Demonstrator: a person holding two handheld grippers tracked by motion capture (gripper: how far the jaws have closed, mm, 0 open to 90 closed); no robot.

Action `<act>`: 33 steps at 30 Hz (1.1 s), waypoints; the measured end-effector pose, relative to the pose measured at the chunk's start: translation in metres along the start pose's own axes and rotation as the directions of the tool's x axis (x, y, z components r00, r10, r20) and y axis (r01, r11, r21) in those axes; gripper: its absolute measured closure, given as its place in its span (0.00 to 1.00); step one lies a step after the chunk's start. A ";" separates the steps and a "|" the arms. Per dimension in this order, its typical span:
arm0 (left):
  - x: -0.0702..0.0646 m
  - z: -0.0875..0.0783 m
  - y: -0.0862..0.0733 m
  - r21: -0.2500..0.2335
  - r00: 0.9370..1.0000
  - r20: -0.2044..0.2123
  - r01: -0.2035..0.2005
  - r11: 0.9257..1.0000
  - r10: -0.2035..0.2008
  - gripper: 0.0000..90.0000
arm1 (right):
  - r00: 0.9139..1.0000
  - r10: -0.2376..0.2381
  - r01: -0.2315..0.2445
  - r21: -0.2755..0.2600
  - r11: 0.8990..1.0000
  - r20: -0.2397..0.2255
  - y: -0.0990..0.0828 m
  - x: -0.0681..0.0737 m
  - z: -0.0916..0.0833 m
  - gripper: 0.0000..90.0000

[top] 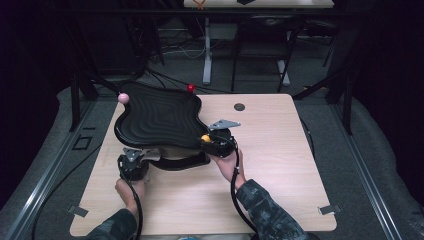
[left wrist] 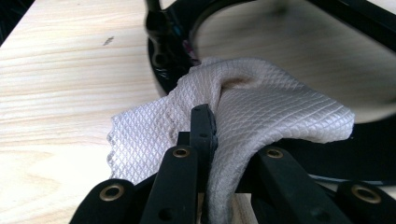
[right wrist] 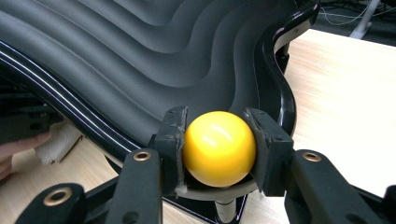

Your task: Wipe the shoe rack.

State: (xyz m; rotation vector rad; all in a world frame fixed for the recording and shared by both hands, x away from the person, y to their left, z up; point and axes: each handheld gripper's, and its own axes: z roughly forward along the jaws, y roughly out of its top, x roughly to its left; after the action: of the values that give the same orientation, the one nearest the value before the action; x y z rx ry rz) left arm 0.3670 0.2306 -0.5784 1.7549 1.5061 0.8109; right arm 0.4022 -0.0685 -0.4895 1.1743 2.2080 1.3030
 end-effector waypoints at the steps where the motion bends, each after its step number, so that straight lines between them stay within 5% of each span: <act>1: 0.005 0.002 0.000 0.009 1.000 -0.009 -0.001 1.000 0.001 0.92 | 1.000 0.000 0.000 0.000 1.000 -0.001 0.000 0.000 0.000 0.67; 15: 0.027 -0.009 -0.001 0.091 1.000 0.000 0.025 0.996 -0.025 0.92 | 1.000 0.002 -0.002 0.009 1.000 -0.013 0.000 -0.004 -0.001 0.67; 23: 0.040 -0.028 0.002 0.109 0.998 0.040 0.045 0.993 -0.049 0.92 | 1.000 0.002 -0.002 0.012 1.000 -0.015 0.000 -0.008 -0.003 0.67; 33: 0.049 -0.058 0.015 0.130 0.992 0.126 0.005 0.992 -0.021 0.92 | 1.000 0.010 -0.010 0.022 1.000 -0.018 0.000 -0.016 -0.005 0.67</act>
State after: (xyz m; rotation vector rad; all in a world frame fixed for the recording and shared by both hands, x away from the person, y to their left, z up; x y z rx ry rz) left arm 0.3355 0.2834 -0.5316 1.8522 1.5119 0.5942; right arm 0.4085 -0.0838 -0.4883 1.1881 2.2374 1.3012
